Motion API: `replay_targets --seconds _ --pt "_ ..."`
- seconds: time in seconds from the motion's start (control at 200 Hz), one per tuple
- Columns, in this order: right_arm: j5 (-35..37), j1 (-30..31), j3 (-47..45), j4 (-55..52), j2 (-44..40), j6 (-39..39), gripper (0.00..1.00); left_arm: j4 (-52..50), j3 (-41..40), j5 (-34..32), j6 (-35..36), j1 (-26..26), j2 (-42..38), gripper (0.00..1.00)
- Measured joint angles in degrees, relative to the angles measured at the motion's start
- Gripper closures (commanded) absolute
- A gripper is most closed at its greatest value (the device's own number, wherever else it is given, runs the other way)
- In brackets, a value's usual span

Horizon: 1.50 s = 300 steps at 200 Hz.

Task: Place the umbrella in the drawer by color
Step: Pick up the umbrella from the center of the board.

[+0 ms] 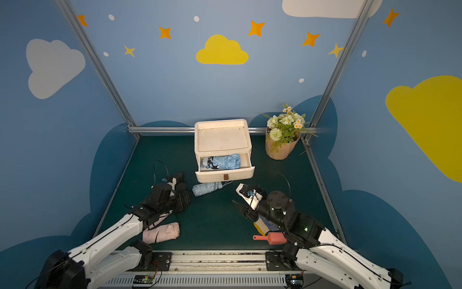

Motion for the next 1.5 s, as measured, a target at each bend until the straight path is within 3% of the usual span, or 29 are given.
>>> replay_targets --seconds 0.22,0.446,0.596,0.681,0.876,1.266,1.402,1.502 --pt "-4.63 0.00 0.94 1.33 1.07 1.66 0.26 1.05 13.20 6.34 2.43 1.84 13.94 0.32" --pt "-6.23 0.00 0.94 1.73 -1.16 2.54 0.26 0.72 19.34 6.88 6.49 1.88 19.39 0.39" --pt "-6.47 0.00 0.94 2.36 -2.01 2.56 0.26 -0.26 23.19 8.26 8.59 1.99 28.02 0.56" --pt "-6.47 0.00 0.94 2.40 -2.05 2.56 0.26 -0.22 24.20 9.84 9.07 1.97 32.17 0.61" --pt "-6.45 0.00 0.94 2.38 -2.05 2.56 0.26 1.01 23.15 10.45 9.29 0.46 32.94 0.60" --pt "-6.45 0.00 0.94 2.40 -2.01 2.56 0.25 2.64 13.53 7.96 7.10 -6.71 26.64 0.58" --pt "-6.47 0.00 0.94 2.40 -1.73 2.56 0.25 0.66 9.81 7.52 5.14 -8.74 23.50 0.41" --pt "-6.45 0.00 0.94 2.38 -1.38 2.54 0.25 0.39 7.56 7.87 3.17 -10.03 19.96 0.36"
